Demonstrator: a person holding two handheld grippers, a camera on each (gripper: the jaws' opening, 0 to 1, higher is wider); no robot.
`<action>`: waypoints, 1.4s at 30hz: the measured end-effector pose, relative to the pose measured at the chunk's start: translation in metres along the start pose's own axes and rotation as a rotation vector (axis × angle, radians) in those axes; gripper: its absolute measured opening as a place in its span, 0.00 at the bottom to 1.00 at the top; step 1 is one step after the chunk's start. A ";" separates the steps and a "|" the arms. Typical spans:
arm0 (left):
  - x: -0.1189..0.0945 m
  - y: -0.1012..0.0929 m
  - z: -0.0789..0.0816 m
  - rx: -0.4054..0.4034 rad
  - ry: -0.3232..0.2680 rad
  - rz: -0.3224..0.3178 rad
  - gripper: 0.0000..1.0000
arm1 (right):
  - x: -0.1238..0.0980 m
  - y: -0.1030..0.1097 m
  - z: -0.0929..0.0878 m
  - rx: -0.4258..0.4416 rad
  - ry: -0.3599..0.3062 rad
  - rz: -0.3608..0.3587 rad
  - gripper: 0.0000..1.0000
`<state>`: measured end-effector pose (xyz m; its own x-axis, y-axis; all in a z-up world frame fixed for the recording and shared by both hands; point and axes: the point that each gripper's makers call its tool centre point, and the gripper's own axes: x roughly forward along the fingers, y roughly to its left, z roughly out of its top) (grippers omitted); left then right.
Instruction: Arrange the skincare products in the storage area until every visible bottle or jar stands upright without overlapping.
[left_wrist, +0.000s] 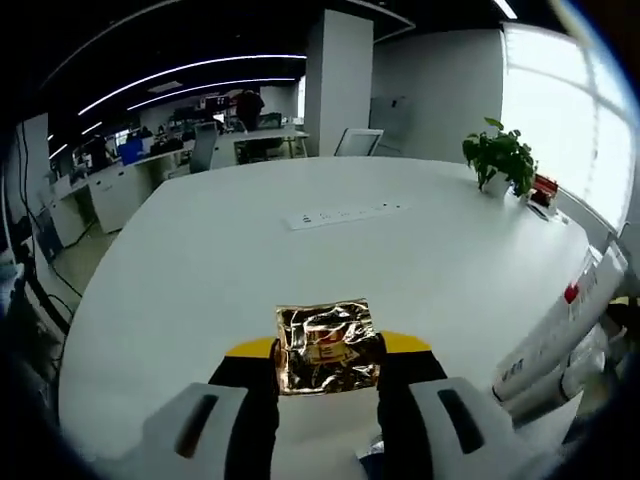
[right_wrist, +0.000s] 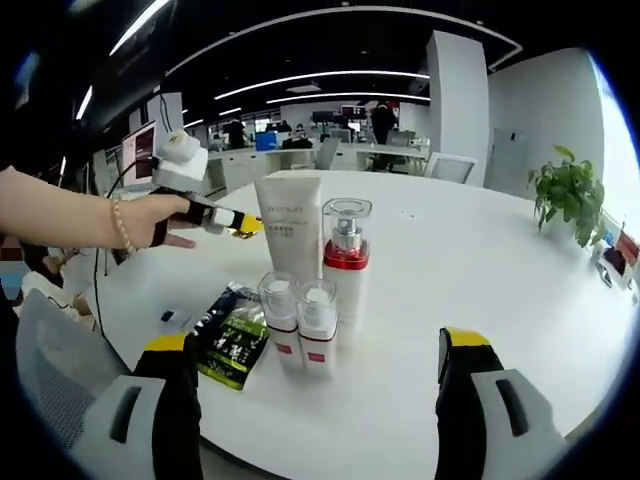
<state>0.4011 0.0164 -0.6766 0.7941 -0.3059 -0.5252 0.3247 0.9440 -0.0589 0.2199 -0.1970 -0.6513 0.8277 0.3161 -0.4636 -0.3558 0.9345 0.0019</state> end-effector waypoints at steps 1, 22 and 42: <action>-0.005 0.000 0.000 0.003 -0.003 0.002 0.34 | 0.000 0.000 0.001 0.000 -0.003 0.000 1.00; -0.080 -0.008 0.001 0.085 -0.079 -0.003 0.34 | -0.005 0.011 0.019 -0.019 -0.094 0.048 0.99; -0.155 -0.024 -0.007 0.149 -0.151 -0.027 0.33 | -0.023 0.064 0.083 0.041 -0.246 0.269 0.87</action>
<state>0.2668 0.0421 -0.5997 0.8484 -0.3570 -0.3909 0.4108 0.9097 0.0608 0.2145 -0.1312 -0.5670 0.7881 0.5770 -0.2144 -0.5616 0.8166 0.1331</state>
